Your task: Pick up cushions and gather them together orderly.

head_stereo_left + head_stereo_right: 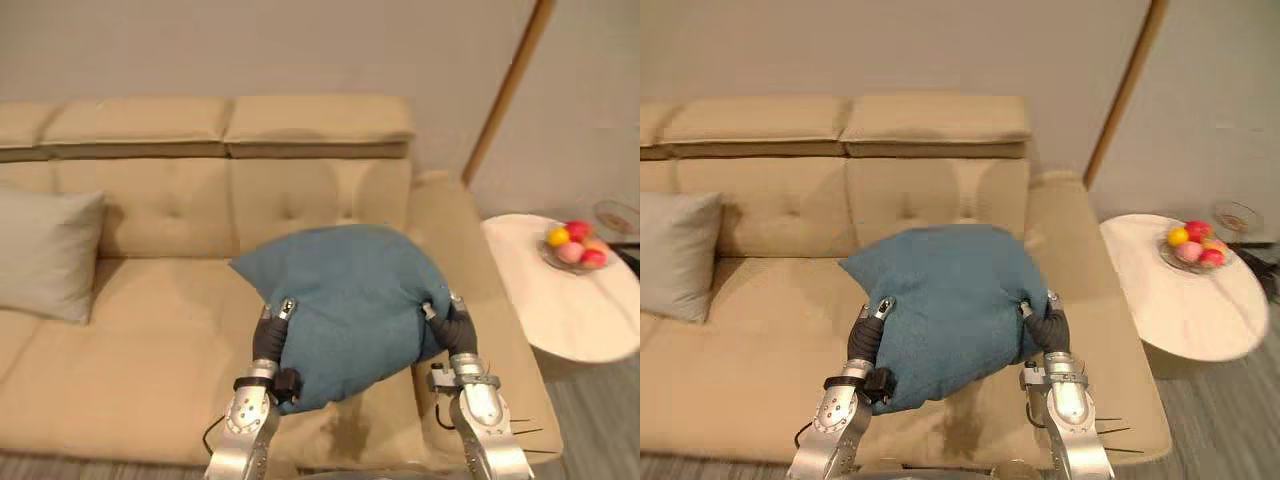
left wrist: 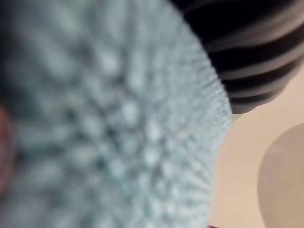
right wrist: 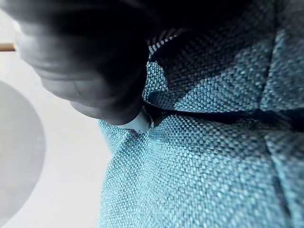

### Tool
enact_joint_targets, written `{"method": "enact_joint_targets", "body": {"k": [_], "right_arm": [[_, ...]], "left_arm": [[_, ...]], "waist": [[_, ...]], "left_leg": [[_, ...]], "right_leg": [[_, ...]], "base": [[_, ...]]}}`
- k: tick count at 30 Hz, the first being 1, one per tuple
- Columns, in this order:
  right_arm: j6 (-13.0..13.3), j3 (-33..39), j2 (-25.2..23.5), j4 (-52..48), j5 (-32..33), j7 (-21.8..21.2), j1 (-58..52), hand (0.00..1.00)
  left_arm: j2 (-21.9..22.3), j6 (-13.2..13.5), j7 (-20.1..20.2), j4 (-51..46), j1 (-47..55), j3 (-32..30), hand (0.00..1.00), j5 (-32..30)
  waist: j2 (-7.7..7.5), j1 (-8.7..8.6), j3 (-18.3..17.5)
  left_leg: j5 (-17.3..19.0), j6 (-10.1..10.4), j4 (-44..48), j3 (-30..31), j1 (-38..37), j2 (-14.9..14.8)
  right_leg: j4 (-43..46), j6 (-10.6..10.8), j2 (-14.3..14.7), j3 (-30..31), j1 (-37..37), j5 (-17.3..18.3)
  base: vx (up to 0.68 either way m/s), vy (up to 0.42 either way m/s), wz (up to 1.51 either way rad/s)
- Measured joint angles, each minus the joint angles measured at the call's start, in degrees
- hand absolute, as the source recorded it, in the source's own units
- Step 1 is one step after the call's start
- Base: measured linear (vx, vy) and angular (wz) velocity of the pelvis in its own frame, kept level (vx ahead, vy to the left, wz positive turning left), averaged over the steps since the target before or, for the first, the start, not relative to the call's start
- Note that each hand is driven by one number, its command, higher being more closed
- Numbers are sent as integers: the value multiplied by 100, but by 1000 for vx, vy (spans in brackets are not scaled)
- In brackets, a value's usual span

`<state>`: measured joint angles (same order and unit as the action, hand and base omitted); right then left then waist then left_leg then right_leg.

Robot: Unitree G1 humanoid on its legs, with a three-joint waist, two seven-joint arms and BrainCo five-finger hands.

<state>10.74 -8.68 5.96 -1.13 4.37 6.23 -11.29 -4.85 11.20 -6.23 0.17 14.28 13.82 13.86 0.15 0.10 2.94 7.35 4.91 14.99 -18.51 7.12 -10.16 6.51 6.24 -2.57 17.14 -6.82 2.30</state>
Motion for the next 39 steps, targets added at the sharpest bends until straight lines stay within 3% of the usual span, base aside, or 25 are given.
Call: {"method": "enact_joint_targets", "body": {"k": [5, 10, 14, 16, 24, 25, 26, 27, 32, 39], "right_arm": [[-7, -295, 1, 482, -81, 9, 452, 100], [-7, -441, 12, 806, -506, 304, 1266, 100], [-47, -428, 14, 1487, -730, 936, 3061, 100], [-219, -325, 9, 1697, -845, 1407, 4194, 100], [-256, 605, -184, 1709, -974, 2485, 6520, 100], [-246, 710, -196, 1799, -995, 2558, 6775, 100], [-245, 886, -211, 2007, -1010, 2687, 7192, 0], [-241, 1015, -212, 2267, -1008, 2852, 7605, 0], [-234, 1324, 50, 3683, -680, 2932, 8811, 0], [-223, 1179, 539, 4679, 376, 2103, 9283, 0]], "left_arm": [[-28, -23, -4, 0, 44, -318, 100, -37], [-28, -21, -297, 66, -428, -500, 100, -275], [-390, -15, -877, 690, -2271, -630, 100, -326], [-730, -22, -1257, 1256, -3701, -720, 100, -324], [-1422, 9, -1923, 2565, -7344, -668, 100, -319], [-1476, 23, -1930, 2718, -7653, -684, 0, -321], [-1492, 25, -1931, 2995, -8172, -730, 0, -319], [-1495, 30, -1955, 3268, -8695, -783, 0, -318], [-1501, -87, -1864, 4590, -9962, -1026, 0, 97], [-1423, -242, -1560, 5273, -10185, -1669, 0, 252]], "waist": [[50, 42, 18], [97, 72, 50], [173, 92, 583], [173, 173, 949], [171, 343, 1365], [175, 338, 1478], [171, 311, 1579], [171, 211, 1580], [184, 77, 1666], [193, 97, 1893]], "left_leg": [[-7, -70, -186, -406, -21, 113], [-420, -63, -774, -347, 136, 214], [-949, -90, -1166, -222, 717, 294], [-1269, -112, -1316, -199, 1090, 279], [-1589, -84, -1325, -179, 1905, 116], [-1621, -95, -1343, -171, 1905, 128], [-1693, -105, -1417, -153, 1947, 134], [-1797, -113, -1537, -80, 2079, 163], [-2161, -119, -2041, 123, 2276, 241], [-2296, -107, -2040, 297, 2952, 191]], "right_leg": [[-396, -80, -141, -452, -161, -389], [-843, -239, -177, -738, -334, -770], [-1112, -277, -248, -960, -878, -1183], [-1192, -283, -226, -1023, -1270, -1445], [-1021, -321, -113, -1231, -2157, -1632], [-1013, -324, -111, -1234, -2167, -1661], [-1012, -336, -109, -1253, -2232, -1693], [-1011, -344, -111, -1343, -2366, -1706], [-1214, -359, -87, -1557, -2572, -1832], [-1214, -399, -56, -1770, -3130, -1873]], "base": [[-16, 73, -51], [-41, -36, 7], [-193, -62, 18], [-198, -69, 8], [-139, -59, 2], [-109, -14, -1], [-85, -10, 12], [-79, -7, 19], [-40, 14, 19], [-19, 46, 13]]}}
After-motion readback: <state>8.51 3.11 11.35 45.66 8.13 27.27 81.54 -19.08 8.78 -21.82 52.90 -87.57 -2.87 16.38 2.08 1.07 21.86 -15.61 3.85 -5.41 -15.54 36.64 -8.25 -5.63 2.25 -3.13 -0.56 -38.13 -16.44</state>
